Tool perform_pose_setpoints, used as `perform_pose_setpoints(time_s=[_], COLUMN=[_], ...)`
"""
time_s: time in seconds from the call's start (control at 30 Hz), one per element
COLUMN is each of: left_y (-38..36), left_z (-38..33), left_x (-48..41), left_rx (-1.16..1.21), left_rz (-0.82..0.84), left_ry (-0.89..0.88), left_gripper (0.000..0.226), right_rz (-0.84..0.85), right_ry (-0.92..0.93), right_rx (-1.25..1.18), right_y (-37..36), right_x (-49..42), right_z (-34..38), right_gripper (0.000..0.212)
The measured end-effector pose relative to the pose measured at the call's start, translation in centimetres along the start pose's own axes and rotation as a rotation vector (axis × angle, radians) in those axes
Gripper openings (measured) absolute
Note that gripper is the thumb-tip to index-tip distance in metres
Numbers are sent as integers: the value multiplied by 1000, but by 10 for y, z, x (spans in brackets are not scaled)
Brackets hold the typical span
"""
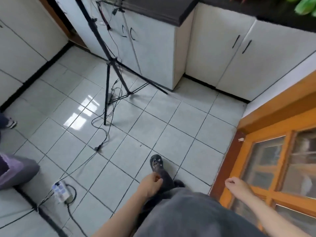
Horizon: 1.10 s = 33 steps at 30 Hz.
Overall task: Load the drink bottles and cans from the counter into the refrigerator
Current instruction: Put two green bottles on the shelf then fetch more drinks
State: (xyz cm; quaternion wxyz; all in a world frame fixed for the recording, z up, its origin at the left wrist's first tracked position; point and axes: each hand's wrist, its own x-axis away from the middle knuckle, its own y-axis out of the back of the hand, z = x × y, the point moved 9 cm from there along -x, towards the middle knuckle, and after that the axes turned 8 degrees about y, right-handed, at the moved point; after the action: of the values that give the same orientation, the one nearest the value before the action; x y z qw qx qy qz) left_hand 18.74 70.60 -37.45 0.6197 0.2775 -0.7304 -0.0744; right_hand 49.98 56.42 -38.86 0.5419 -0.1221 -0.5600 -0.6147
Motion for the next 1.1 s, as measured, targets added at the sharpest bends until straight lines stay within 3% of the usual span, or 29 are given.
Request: perform_pose_setpoints(time_s=[0.1, 0.23, 0.33, 0.5, 0.67, 0.87, 1.1], left_y=[12, 52, 110, 192, 246, 221, 140], left_z=[-31, -70, -124, -231, -342, -447, -555], left_x=[-31, -90, -135, -194, -240, -275, -271], left_rx=[-118, -69, -24, -348, -463, -423, -434], left_rz=[50, 99, 39, 19, -40, -3, 159], left_ry=[-8, 42, 30, -48, -125, -138, -70], left_gripper=[29, 22, 38, 25, 33, 26, 29], right_rz=[19, 72, -63, -235, -303, -180, -139], right_ry=[-50, -67, -140, -264, -225, -287, -214], right_rx=[-87, -171, -309, -421, -440, -412, -284], right_y=[-3, 7, 54, 134, 183, 238, 386], right_x=[-17, -49, -70, -94, -124, -182, -272], right_z=[-5, -3, 7, 31, 62, 36, 5], right_gripper=[20, 9, 6, 8, 16, 23, 14])
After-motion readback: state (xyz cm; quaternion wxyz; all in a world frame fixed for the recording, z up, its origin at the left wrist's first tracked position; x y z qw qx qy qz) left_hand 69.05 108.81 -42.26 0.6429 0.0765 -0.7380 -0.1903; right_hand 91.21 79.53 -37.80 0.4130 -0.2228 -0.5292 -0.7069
